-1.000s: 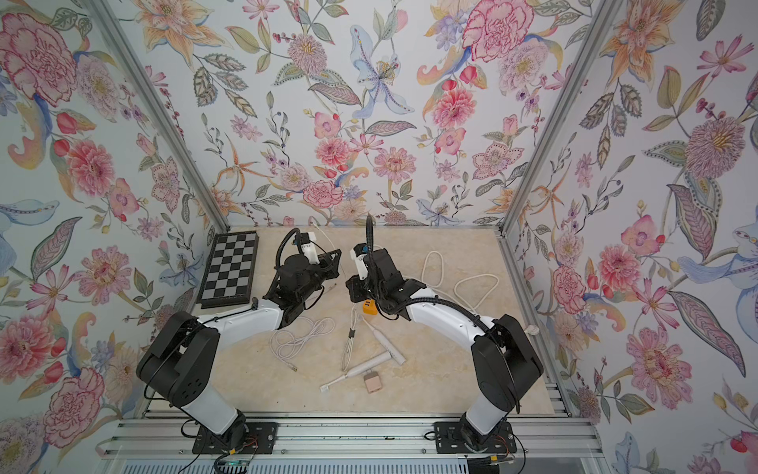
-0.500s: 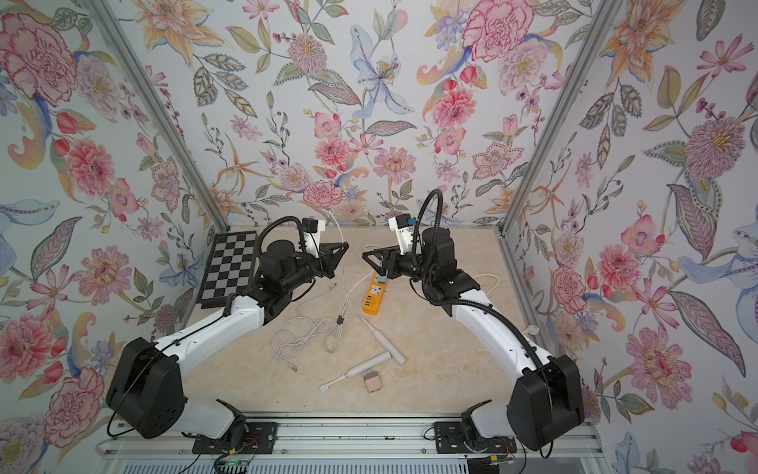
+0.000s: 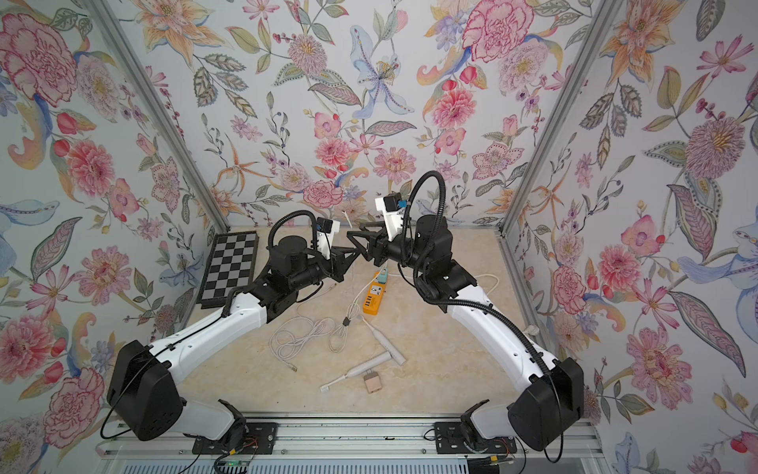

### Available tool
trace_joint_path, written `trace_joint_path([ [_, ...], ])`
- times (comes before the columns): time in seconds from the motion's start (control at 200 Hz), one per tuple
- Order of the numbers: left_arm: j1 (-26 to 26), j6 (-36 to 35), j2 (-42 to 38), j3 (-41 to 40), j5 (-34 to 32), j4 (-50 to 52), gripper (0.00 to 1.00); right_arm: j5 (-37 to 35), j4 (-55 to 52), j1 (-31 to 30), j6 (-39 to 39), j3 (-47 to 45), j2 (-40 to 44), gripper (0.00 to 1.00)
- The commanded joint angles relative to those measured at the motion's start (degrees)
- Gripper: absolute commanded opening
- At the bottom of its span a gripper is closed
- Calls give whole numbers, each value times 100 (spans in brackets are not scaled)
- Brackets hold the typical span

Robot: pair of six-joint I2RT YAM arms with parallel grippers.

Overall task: Charge the electric toothbrush
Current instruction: Pick up the charging cable from the center of the board.

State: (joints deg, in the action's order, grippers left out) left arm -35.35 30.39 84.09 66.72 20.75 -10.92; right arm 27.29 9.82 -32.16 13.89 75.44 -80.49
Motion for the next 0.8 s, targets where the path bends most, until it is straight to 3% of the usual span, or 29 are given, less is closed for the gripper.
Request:
trace_joint_path([
  [0.0, -63, 106, 62, 136, -177, 127, 0, -674, 143, -70, -726, 129, -224, 49],
  [0.565, -182, 46, 146, 232, -411, 265, 0, -904, 445, -140, -1100, 758, -977, 27],
  [0.796, -185, 20, 142, 230, -430, 283, 0, -724, 424, -158, -1161, 902, -1136, 25],
])
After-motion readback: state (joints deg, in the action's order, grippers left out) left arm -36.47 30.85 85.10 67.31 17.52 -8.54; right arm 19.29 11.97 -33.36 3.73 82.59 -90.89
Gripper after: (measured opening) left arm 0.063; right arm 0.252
